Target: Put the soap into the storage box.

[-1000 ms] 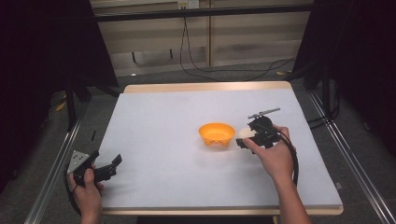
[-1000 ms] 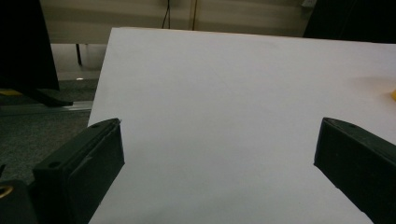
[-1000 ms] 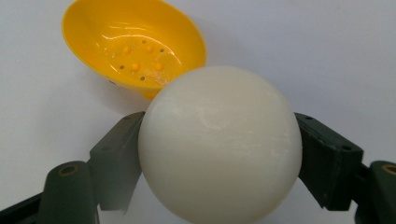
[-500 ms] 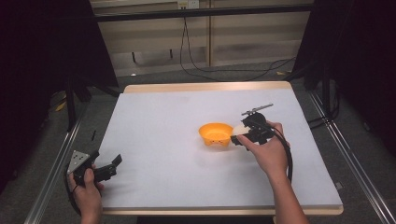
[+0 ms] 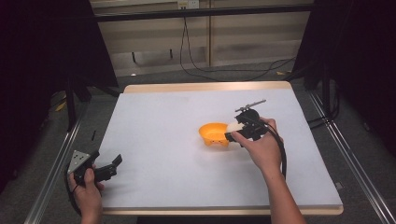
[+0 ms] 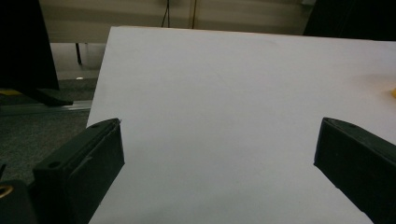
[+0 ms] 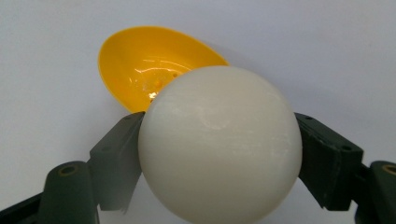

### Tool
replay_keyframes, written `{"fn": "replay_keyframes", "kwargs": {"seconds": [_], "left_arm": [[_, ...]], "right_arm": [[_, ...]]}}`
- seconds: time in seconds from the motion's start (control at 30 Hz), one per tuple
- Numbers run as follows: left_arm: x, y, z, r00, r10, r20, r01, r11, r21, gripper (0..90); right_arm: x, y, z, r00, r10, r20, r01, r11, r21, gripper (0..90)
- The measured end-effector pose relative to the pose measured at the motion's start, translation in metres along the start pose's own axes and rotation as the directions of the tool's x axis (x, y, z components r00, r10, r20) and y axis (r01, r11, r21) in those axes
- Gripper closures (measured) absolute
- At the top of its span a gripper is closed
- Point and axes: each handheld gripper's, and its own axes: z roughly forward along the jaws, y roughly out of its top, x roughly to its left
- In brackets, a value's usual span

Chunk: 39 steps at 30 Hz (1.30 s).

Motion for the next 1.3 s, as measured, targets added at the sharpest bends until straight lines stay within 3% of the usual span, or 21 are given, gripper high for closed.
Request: {"fn": "replay_keyframes", "kwargs": {"seconds": [0.67,1.3], "left_arm": [[0.0,0.0,0.0,1.0,0.002,0.0,-0.002,1.0,0.004,1.4],[0.0,0.0,0.0,1.0,0.0,0.001,0.0,1.0,0.002,1.4]], "right_arm": [[0.019,0.022,0.013,0.9993,-0.032,-0.02,0.032,0.999,0.013,23.4],[0.028,0.033,0.033,0.9999,-0.008,-0.014,0.008,0.999,0.048,23.4]]}}
